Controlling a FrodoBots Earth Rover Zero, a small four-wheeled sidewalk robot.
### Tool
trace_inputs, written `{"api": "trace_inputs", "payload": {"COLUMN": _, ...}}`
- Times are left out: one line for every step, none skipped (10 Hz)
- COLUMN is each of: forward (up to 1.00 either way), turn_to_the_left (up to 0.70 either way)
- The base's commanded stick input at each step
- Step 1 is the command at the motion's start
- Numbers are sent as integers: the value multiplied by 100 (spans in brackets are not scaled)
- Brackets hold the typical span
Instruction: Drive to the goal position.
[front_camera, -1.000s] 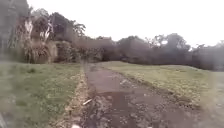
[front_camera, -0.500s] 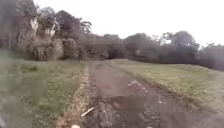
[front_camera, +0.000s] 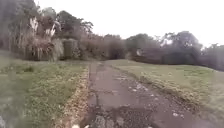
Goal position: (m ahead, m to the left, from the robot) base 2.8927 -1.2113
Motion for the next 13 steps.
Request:
{"api": "trace_inputs", "payload": {"forward": 70, "turn_to_the_left": -11}}
{"api": "trace_inputs", "payload": {"forward": 70, "turn_to_the_left": -23}}
{"api": "trace_inputs", "payload": {"forward": 70, "turn_to_the_left": -35}}
{"api": "trace_inputs", "payload": {"forward": 70, "turn_to_the_left": -35}}
{"api": "trace_inputs", "payload": {"forward": 70, "turn_to_the_left": -35}}
{"api": "trace_inputs", "payload": {"forward": 70, "turn_to_the_left": -35}}
{"api": "trace_inputs", "payload": {"forward": 70, "turn_to_the_left": -35}}
{"api": "trace_inputs", "payload": {"forward": 70, "turn_to_the_left": -35}}
{"api": "trace_inputs", "payload": {"forward": 70, "turn_to_the_left": -35}}
{"api": "trace_inputs", "payload": {"forward": 70, "turn_to_the_left": -35}}
{"api": "trace_inputs", "payload": {"forward": 70, "turn_to_the_left": -35}}
{"api": "trace_inputs", "payload": {"forward": 70, "turn_to_the_left": -35}}
{"api": "trace_inputs", "payload": {"forward": 70, "turn_to_the_left": -35}}
